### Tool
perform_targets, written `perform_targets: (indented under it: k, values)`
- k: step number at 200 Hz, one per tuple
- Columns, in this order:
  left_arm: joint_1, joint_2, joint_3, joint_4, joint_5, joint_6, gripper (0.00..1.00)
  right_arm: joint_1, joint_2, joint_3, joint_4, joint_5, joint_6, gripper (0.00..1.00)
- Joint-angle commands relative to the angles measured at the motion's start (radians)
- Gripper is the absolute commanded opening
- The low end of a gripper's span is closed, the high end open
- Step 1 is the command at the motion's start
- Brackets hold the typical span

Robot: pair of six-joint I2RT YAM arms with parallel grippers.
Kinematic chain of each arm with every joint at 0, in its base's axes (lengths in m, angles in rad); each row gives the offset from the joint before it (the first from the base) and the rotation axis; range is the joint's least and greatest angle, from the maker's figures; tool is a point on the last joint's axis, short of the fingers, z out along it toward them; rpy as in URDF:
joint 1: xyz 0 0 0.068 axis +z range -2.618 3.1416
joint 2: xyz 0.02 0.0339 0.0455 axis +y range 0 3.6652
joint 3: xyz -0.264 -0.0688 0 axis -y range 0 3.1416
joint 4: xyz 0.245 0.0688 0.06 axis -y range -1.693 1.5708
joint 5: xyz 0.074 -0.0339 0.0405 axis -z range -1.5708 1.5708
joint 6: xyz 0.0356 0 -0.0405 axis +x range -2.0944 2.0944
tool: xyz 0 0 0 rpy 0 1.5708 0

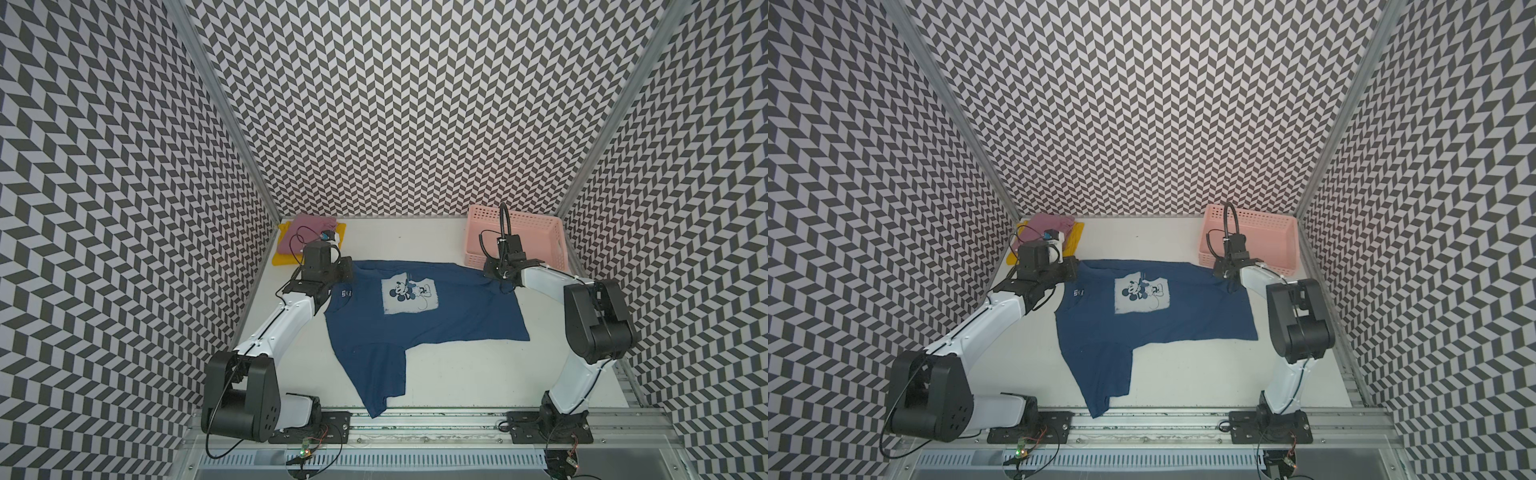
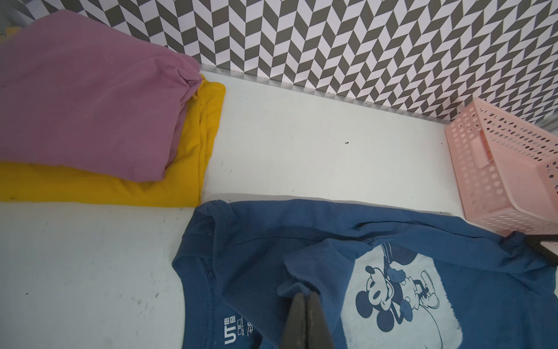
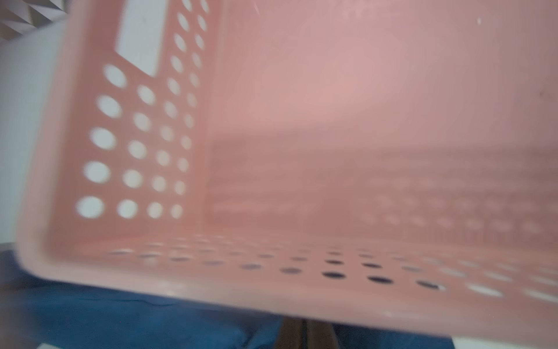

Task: Fold and stack t-shirts
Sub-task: Fold the T-shirt.

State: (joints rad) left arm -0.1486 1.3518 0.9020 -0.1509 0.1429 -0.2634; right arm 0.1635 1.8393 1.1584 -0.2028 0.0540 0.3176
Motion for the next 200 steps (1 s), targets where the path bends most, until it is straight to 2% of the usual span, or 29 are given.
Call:
perform_targets:
  k: [1, 53, 83, 112, 171, 200]
  values:
    - [-0.008, -0.028, 0.006, -0.011, 0.007, -0.002, 0.0, 0.005, 0.033, 0.05, 0.016, -0.046, -0.027, 0.0]
    - [-0.01, -0.033, 0.004, -0.041, -0.012, -0.001, 0.0, -0.002, 0.088, 0.075, -0.026, 0.031, -0.023, 0.0]
    - [-0.01, -0.053, -0.013, -0.049, -0.017, 0.0, 0.0, -0.021, 0.079, 0.037, -0.04, 0.138, 0.005, 0.0]
    - [-0.011, -0.05, -0.009, -0.053, -0.019, 0.008, 0.0, -0.057, 0.1, 0.049, -0.021, 0.109, 0.007, 0.0]
    - [-0.009, -0.052, -0.003, -0.061, -0.029, 0.021, 0.0, -0.073, 0.223, 0.227, -0.073, 0.141, -0.028, 0.0]
    - [-0.009, -0.058, -0.009, -0.068, -0.043, 0.028, 0.0, -0.086, 0.245, 0.232, -0.061, 0.123, -0.041, 0.0]
